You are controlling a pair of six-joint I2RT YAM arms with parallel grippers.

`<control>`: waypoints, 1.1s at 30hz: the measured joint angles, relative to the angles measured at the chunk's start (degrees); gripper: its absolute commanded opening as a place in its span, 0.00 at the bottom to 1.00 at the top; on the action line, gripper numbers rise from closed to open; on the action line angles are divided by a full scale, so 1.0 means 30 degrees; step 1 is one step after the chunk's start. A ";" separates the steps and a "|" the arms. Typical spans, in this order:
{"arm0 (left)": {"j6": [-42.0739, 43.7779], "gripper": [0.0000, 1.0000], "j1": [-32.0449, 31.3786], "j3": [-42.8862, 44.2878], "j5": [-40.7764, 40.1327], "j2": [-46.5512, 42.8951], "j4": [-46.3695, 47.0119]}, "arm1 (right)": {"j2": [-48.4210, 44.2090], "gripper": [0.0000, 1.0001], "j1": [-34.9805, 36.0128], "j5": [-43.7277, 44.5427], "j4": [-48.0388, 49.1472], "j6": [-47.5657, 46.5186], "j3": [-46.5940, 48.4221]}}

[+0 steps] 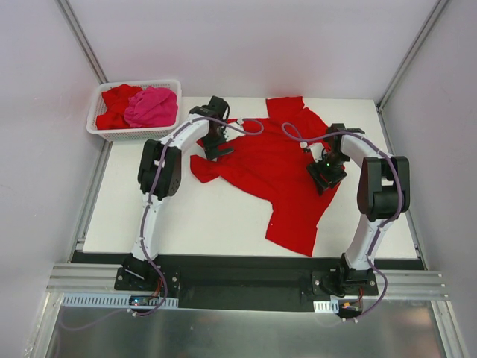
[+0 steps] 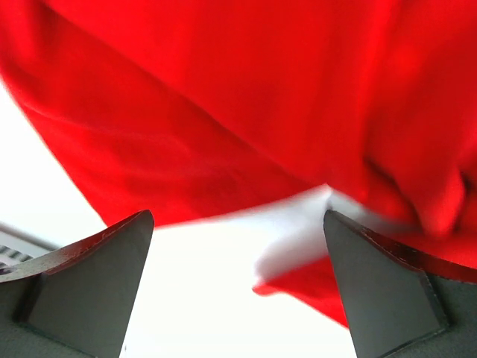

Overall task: Fold and stack the t-shirts
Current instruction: Flatten out the tshirt

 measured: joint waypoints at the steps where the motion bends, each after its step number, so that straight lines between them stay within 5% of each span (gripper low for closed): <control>1: 0.0255 0.99 0.0015 -0.0474 -0.0102 -0.0291 0.0007 | 0.0000 0.62 0.0000 -0.0007 0.0007 -0.0007 0.0000; 9: 0.1435 0.99 0.0838 -0.0816 -0.0452 -0.1005 -0.0211 | 0.0109 0.62 0.0000 -0.0058 0.0015 0.0015 0.0000; 20: 0.3359 0.99 0.1457 0.3934 -0.1792 0.0984 0.1792 | 0.0321 0.62 0.0117 -0.0044 -0.0036 0.0022 0.0000; 33: 0.4408 0.99 0.1413 0.3883 -0.1596 0.2557 0.2055 | 0.0838 0.62 0.0539 -0.0036 -0.0386 0.0087 0.0525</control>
